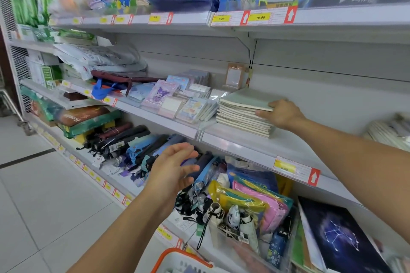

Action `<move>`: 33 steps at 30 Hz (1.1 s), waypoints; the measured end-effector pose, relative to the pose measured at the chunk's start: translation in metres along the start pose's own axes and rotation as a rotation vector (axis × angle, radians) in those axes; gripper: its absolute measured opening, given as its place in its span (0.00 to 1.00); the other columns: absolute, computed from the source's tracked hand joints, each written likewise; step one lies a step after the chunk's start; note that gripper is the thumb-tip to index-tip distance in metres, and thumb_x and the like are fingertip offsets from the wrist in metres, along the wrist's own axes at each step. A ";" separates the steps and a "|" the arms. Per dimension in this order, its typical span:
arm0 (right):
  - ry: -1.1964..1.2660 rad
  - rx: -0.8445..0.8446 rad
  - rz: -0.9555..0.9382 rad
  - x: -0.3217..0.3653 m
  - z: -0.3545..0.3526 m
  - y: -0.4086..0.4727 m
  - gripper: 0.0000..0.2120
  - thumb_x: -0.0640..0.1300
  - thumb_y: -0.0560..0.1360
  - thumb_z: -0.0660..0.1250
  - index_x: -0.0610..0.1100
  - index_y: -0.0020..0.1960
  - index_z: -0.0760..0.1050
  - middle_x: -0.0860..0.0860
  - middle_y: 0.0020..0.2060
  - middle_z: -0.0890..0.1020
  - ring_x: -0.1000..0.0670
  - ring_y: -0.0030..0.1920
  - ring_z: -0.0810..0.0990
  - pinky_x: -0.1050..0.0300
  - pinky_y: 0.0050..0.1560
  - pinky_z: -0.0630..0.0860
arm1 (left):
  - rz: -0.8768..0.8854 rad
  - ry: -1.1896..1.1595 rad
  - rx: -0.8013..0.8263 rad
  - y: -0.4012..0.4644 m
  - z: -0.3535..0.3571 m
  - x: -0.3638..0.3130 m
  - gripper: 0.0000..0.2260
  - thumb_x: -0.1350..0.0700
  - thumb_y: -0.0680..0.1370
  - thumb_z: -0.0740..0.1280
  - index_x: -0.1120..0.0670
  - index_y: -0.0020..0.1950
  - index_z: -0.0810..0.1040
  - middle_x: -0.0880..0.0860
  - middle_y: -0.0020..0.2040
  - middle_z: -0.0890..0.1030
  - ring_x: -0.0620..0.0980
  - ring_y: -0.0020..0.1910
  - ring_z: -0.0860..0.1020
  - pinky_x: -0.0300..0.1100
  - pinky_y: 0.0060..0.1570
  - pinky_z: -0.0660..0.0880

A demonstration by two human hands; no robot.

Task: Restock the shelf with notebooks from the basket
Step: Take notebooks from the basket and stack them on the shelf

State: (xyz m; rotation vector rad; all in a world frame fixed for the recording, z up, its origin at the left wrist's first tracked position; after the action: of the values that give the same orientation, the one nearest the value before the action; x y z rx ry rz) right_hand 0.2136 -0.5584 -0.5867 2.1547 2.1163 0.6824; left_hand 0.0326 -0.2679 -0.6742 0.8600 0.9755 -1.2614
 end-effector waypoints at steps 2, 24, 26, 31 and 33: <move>-0.042 0.008 0.033 0.003 0.000 0.001 0.31 0.71 0.74 0.62 0.45 0.58 0.79 0.45 0.53 0.82 0.41 0.52 0.79 0.52 0.48 0.75 | -0.008 0.011 0.003 -0.001 0.003 0.002 0.05 0.53 0.78 0.69 0.49 0.54 0.80 0.49 0.48 0.85 0.44 0.32 0.81 0.39 0.32 0.74; 0.271 -0.187 -0.222 0.052 0.134 -0.221 0.13 0.60 0.75 0.64 0.50 0.47 0.72 0.56 0.29 0.75 0.47 0.31 0.78 0.52 0.30 0.72 | -0.344 1.499 0.424 -0.002 -0.031 0.046 0.23 0.38 0.78 0.63 0.58 0.56 0.77 0.55 0.50 0.81 0.53 0.44 0.84 0.49 0.47 0.82; 0.215 0.570 -0.046 0.035 0.207 -0.288 0.20 0.62 0.74 0.69 0.45 0.39 0.74 0.57 0.31 0.72 0.46 0.32 0.79 0.54 0.32 0.75 | -0.490 1.680 0.583 -0.007 -0.040 0.057 0.24 0.37 0.78 0.61 0.55 0.61 0.75 0.52 0.52 0.80 0.51 0.48 0.83 0.50 0.52 0.81; 0.306 0.878 0.582 -0.036 0.291 -0.381 0.35 0.65 0.62 0.79 0.43 0.52 0.67 0.47 0.48 0.77 0.44 0.42 0.80 0.55 0.27 0.75 | -0.647 1.731 0.766 -0.017 -0.057 0.068 0.23 0.35 0.78 0.60 0.49 0.64 0.73 0.47 0.55 0.79 0.47 0.52 0.82 0.49 0.56 0.80; 0.522 0.756 0.717 -0.044 0.302 -0.392 0.30 0.57 0.63 0.82 0.39 0.50 0.71 0.45 0.46 0.78 0.44 0.42 0.80 0.54 0.32 0.75 | -0.600 1.687 0.750 -0.017 -0.059 0.067 0.21 0.37 0.78 0.60 0.49 0.64 0.74 0.46 0.54 0.80 0.47 0.52 0.82 0.49 0.56 0.79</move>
State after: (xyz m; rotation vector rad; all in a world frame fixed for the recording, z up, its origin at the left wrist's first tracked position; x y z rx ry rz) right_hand -0.0525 -0.4941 -1.0015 3.5863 1.9615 0.5587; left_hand 0.0112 -0.2398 -0.7583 2.5338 2.2037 -1.2223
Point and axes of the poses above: each hand's wrist, its own y-axis towards the middle knuckle, its own z-axis out of the palm, x = y × z, the point moved 1 cm from there along y, towards the middle knuckle
